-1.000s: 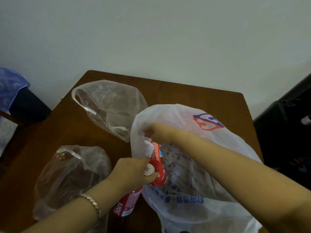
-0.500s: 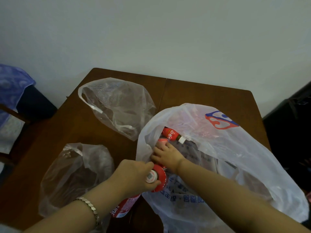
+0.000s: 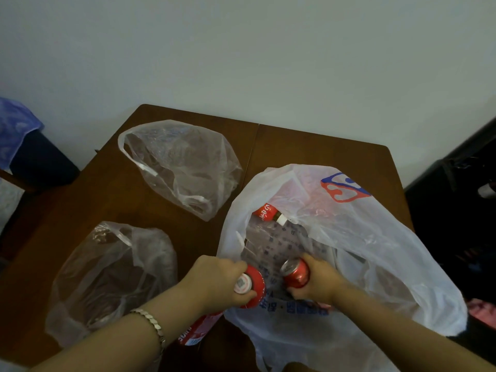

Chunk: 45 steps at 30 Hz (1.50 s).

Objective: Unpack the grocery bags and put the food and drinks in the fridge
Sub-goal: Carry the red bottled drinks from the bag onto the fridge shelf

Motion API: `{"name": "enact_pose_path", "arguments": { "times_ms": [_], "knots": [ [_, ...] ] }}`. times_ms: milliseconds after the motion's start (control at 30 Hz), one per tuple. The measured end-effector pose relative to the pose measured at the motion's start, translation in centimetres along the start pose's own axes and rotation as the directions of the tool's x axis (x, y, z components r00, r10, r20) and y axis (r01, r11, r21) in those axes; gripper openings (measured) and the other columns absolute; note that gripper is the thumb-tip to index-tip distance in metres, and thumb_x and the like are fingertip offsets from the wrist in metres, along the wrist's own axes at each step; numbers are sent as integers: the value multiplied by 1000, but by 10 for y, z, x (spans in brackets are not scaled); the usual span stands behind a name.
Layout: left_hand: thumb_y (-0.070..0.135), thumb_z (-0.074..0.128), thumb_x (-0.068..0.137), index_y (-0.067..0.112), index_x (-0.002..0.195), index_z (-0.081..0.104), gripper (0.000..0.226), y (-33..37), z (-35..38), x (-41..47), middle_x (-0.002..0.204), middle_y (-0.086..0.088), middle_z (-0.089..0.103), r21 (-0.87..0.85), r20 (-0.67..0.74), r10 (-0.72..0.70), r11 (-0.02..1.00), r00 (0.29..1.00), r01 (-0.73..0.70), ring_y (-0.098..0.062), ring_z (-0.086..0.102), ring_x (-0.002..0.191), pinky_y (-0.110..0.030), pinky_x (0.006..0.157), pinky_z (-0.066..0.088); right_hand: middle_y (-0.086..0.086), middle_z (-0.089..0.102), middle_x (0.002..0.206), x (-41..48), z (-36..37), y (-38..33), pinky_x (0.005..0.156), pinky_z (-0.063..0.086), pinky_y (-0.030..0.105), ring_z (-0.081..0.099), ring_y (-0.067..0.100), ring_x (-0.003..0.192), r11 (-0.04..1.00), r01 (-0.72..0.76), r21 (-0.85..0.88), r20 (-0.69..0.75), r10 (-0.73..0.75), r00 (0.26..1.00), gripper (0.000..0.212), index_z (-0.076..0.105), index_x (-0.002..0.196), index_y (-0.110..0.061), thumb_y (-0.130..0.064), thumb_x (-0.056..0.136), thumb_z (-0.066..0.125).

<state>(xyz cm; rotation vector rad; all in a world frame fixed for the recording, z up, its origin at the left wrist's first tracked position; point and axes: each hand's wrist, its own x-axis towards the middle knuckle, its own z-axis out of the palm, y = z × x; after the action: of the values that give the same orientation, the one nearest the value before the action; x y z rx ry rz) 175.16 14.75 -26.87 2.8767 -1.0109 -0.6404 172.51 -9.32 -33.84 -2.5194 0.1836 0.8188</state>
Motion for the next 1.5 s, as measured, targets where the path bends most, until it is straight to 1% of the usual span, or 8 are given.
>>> {"name": "enact_pose_path", "arguments": {
  "times_ms": [167,400,633,767,933,1133,1367,1500],
  "knots": [
    [61,45,87,23,115,53,49,10,-4,2,114,5,64,-56,-56,-29,998,998,26,-15,61,103,-27,84,46,-11,56,102,-34,-4,-5,77,48,13,58,10,97,946,60,320,-184,0,983,66,43,112,-30,-26,62,86],
    [62,42,88,22,112,52,48,33,-41,-13,110,3,64,-19,-247,-182,983,952,183,-18,60,101,-26,70,34,-18,57,102,-69,-49,-39,77,42,8,56,1,94,927,293,234,-368,-194,909,69,43,113,-35,-28,60,86],
    [65,39,88,22,104,49,47,80,-80,-66,108,0,64,-77,-395,-421,901,816,428,-20,61,98,-29,71,41,-18,59,105,-106,-102,-66,85,46,14,56,0,96,840,542,-20,-366,-511,778,66,52,117,-30,-34,60,85],
    [66,38,88,21,109,50,50,121,-85,-123,111,0,64,-216,-434,-630,767,645,604,-21,61,100,-31,72,42,-22,57,97,-141,-107,-85,78,46,10,59,1,92,732,676,-82,-296,-665,685,60,49,110,-37,-37,61,85],
    [65,37,89,21,116,49,52,171,-81,-216,115,-3,63,-303,-437,-786,587,438,751,-22,61,103,-32,79,45,-13,62,117,-199,-83,-123,93,51,26,60,9,108,589,782,-205,-103,-807,581,71,46,124,-33,-44,63,81],
    [61,37,91,16,106,49,49,252,-33,-357,107,-6,65,-328,-375,-918,264,131,907,-27,60,98,-32,72,40,-13,65,109,-308,-10,-174,83,52,24,63,8,102,265,930,-253,140,-942,306,66,48,118,-38,-52,60,78],
    [60,39,91,16,98,48,46,395,61,-523,106,-7,65,-418,-222,-927,-190,-303,888,-29,60,100,-31,69,35,-14,66,106,-488,126,-194,80,50,22,63,9,99,-71,987,-144,393,-919,-9,63,49,112,-39,-55,57,77],
    [59,38,91,16,102,48,46,493,109,-608,110,-7,64,-436,-141,-863,-385,-485,813,-30,58,103,-31,70,34,-15,66,102,-605,203,-176,73,45,20,63,10,100,-181,982,-55,518,-846,-127,59,49,110,-42,-53,58,76]
  ]
}}
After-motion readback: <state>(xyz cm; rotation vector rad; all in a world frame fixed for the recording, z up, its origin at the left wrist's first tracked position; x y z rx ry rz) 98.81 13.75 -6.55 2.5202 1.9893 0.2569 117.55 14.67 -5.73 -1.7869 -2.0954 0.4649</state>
